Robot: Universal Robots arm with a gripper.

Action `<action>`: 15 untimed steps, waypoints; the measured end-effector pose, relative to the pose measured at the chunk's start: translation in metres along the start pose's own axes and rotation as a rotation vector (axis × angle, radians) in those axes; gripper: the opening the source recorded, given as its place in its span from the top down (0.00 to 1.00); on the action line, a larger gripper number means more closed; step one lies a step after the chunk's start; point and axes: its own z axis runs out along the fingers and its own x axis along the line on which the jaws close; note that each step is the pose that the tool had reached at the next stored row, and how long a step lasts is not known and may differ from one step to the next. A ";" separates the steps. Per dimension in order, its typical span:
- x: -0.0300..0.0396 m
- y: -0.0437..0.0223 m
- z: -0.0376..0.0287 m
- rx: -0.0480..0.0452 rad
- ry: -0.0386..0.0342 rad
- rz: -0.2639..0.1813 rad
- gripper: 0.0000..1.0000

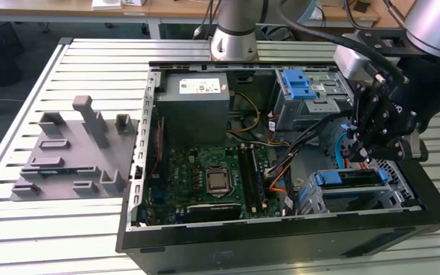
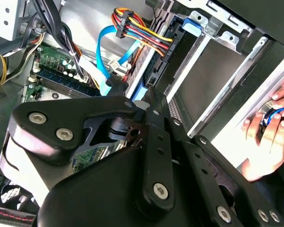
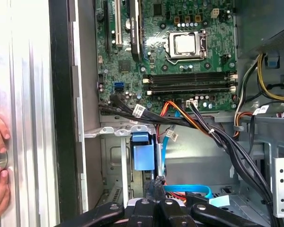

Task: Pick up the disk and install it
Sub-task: 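Insert the second disk wire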

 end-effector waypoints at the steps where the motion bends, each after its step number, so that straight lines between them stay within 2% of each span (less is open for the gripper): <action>1: 0.0001 0.0005 -0.0008 0.0000 0.0000 0.000 0.89; 9: -0.0003 0.0047 -0.0050 0.0000 -0.0001 0.000 0.89; 15: -0.0031 0.0069 -0.0080 0.0001 -0.0002 0.000 0.89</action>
